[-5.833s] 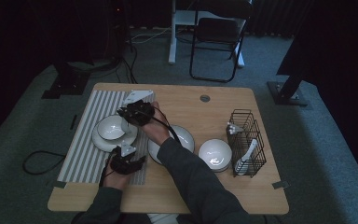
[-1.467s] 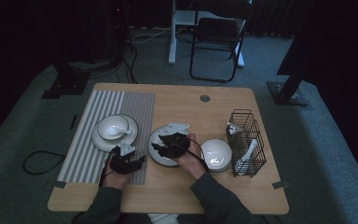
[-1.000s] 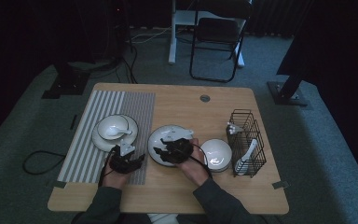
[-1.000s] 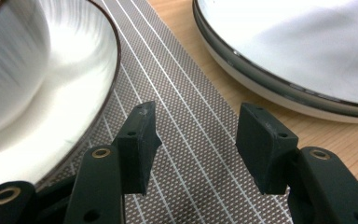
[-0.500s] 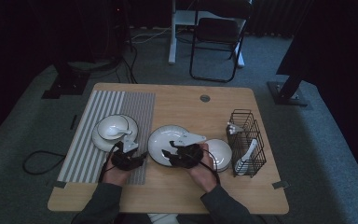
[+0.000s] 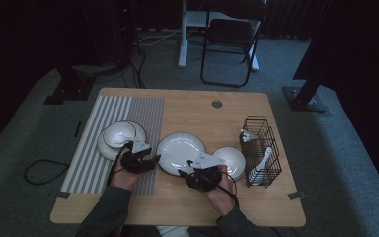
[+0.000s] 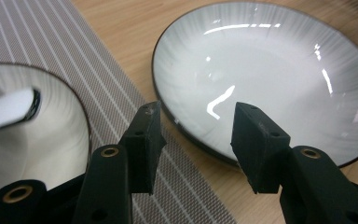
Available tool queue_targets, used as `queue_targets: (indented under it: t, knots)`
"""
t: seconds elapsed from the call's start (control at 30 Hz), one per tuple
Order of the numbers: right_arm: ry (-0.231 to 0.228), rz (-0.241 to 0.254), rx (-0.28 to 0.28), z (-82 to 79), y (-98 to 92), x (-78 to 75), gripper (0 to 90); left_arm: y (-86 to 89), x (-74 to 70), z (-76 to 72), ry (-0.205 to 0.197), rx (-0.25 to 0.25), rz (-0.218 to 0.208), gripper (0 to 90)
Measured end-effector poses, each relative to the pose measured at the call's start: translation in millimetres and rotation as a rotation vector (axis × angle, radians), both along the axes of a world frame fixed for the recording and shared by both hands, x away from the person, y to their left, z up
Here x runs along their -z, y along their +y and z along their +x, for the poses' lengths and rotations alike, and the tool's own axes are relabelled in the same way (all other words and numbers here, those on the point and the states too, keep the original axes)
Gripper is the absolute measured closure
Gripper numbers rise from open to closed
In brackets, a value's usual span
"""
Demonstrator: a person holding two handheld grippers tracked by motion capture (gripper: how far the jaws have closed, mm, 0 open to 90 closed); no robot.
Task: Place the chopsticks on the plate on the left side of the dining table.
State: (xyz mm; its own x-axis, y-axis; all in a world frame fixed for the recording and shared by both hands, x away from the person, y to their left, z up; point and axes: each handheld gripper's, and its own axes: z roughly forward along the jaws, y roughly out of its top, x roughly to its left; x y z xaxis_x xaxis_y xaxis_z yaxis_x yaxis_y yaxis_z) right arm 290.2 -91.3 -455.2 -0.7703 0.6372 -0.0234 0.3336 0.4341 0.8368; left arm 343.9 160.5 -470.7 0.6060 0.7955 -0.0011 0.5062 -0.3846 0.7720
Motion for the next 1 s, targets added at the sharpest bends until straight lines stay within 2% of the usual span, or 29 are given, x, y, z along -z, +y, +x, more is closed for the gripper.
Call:
queue_targets:
  t: [0.1,0.5,1.0]
  knots:
    - [0.014,0.003,0.013,-6.3,-3.8,4.6,54.4,-3.0,-4.2,3.3,0.0,0.014,-0.014,53.9]
    - [0.008,-0.035,0.037,-22.7,-14.6,19.8,54.4,-22.9,-20.4,12.4,-0.009,0.087,-0.057,54.9]
    - [0.051,-0.05,0.065,-34.5,-28.0,43.1,54.6,-49.2,-35.8,22.6,-0.021,0.171,-0.074,58.0]
